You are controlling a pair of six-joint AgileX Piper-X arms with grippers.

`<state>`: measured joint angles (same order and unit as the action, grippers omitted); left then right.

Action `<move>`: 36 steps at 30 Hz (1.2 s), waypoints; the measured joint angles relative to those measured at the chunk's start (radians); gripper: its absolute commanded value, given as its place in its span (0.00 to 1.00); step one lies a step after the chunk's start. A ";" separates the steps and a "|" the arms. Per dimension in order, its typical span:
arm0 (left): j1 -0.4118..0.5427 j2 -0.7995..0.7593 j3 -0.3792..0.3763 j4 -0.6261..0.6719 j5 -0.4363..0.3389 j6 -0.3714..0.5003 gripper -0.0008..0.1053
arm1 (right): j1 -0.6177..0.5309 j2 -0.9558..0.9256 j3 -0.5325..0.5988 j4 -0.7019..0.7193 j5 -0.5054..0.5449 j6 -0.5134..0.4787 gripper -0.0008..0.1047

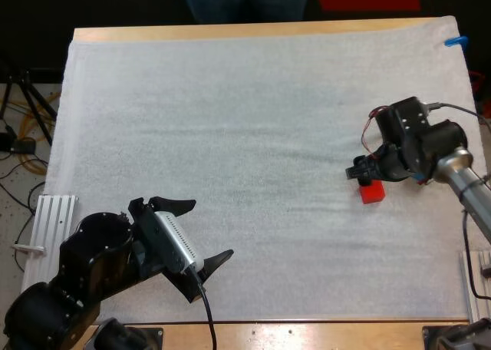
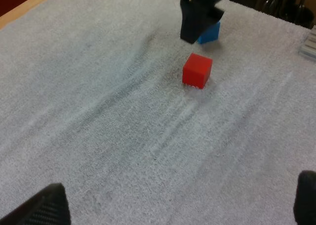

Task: Stack red cube on blue cube

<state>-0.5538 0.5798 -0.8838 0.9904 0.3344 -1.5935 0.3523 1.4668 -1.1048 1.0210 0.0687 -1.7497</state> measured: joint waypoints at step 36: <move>0.000 0.000 0.000 0.002 0.000 0.001 0.83 | 0.000 0.223 0.000 -0.030 0.038 0.068 0.21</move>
<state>-0.5538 0.5798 -0.8838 0.9923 0.3344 -1.5924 0.3523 1.6899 -1.1048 0.9915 0.1069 -1.6816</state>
